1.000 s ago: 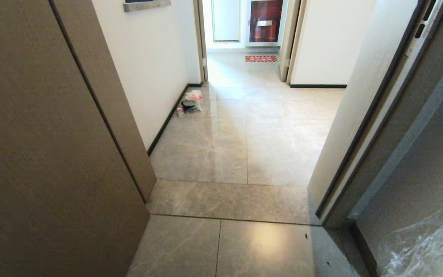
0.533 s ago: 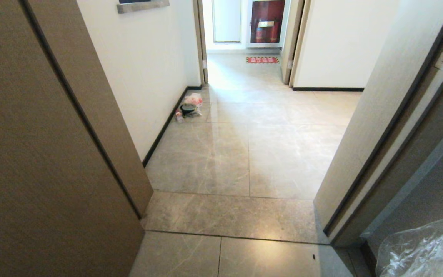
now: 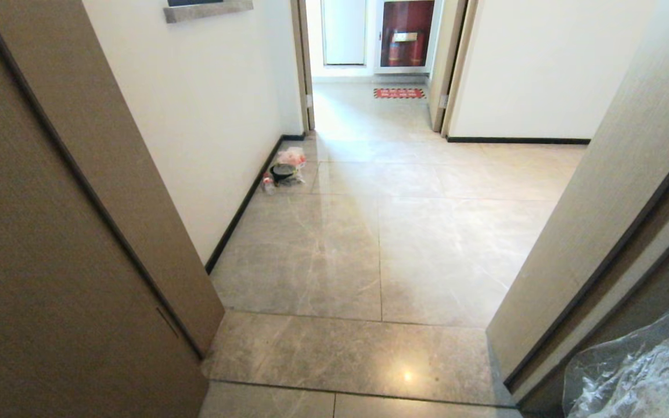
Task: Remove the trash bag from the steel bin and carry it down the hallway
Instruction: Put the trash bag at the door
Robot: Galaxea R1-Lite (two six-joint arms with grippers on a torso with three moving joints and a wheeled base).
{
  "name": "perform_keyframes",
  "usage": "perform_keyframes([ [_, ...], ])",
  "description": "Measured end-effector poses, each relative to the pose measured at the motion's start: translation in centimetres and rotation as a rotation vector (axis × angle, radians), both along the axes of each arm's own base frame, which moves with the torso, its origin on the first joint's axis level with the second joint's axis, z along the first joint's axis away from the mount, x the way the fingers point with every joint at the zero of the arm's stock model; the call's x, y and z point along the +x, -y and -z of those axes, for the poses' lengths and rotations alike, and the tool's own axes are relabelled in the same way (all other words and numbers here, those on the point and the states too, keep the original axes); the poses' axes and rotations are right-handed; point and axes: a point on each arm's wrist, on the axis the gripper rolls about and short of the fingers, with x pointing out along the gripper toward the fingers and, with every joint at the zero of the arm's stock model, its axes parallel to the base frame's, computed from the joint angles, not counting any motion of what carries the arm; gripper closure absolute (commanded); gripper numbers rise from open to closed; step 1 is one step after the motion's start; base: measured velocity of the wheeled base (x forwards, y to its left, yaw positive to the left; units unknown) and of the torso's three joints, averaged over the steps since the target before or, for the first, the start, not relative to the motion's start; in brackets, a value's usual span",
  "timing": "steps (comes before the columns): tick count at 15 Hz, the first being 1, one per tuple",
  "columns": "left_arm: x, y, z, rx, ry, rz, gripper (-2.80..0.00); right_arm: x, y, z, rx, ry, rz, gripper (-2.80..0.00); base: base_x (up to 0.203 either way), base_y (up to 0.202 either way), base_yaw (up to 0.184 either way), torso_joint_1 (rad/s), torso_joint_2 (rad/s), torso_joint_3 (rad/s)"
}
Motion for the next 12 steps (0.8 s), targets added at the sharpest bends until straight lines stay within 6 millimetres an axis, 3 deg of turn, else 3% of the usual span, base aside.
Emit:
perform_keyframes([
  [12, 0.00, 0.00, 0.00, 0.000, 0.000, 0.000, 0.00, 0.00, 0.00, -0.01, 0.000, 0.001, 0.000, 0.00, 0.192, 0.000, 0.000, 0.003, 0.00, 0.002],
])
